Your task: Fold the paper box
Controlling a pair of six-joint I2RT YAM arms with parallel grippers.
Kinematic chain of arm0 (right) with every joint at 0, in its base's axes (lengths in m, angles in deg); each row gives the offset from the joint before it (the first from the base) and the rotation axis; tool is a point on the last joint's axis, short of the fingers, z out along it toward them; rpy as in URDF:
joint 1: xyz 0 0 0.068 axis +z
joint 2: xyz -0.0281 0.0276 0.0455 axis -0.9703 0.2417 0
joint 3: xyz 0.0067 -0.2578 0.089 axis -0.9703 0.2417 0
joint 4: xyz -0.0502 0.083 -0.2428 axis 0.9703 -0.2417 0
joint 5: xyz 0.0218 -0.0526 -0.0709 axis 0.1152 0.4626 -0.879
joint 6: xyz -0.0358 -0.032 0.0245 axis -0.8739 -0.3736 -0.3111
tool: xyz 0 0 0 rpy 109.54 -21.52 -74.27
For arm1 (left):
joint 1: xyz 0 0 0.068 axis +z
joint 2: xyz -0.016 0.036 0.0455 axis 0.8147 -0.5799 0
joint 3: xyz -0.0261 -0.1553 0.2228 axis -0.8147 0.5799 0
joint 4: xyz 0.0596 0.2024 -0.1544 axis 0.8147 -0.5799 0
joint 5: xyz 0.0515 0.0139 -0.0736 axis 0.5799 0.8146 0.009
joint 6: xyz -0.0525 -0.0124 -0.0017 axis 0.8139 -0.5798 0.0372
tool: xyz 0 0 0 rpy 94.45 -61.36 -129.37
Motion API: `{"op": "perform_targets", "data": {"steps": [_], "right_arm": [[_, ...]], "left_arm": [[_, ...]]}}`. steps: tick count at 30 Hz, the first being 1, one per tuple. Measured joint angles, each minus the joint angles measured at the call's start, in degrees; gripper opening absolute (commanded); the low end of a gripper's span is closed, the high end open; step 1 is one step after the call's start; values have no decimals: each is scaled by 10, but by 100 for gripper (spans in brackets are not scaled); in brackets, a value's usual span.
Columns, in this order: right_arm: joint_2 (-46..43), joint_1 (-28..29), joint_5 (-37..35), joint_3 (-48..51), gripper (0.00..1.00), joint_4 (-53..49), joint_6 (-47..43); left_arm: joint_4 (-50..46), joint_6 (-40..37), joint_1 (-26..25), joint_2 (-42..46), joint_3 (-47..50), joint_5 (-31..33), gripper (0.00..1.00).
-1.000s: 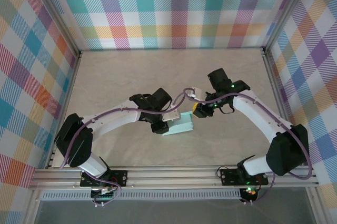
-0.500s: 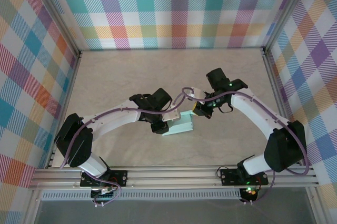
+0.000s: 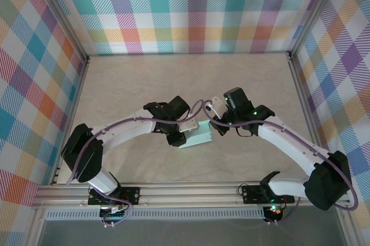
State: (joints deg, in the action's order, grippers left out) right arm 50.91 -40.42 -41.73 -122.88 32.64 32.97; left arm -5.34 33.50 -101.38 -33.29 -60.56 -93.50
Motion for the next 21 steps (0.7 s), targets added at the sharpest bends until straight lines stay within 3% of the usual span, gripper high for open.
{"op": "perform_targets", "data": {"steps": [8, 21], "right_arm": [[-21, 52, -127, 36, 0, 39, 195], [-63, 78, -226, 79, 0, 62, 400]], "left_arm": [[-1, 19, -18, -16, -15, 28, 38], [19, 38, -42, -38, -36, 56, 38]]}}
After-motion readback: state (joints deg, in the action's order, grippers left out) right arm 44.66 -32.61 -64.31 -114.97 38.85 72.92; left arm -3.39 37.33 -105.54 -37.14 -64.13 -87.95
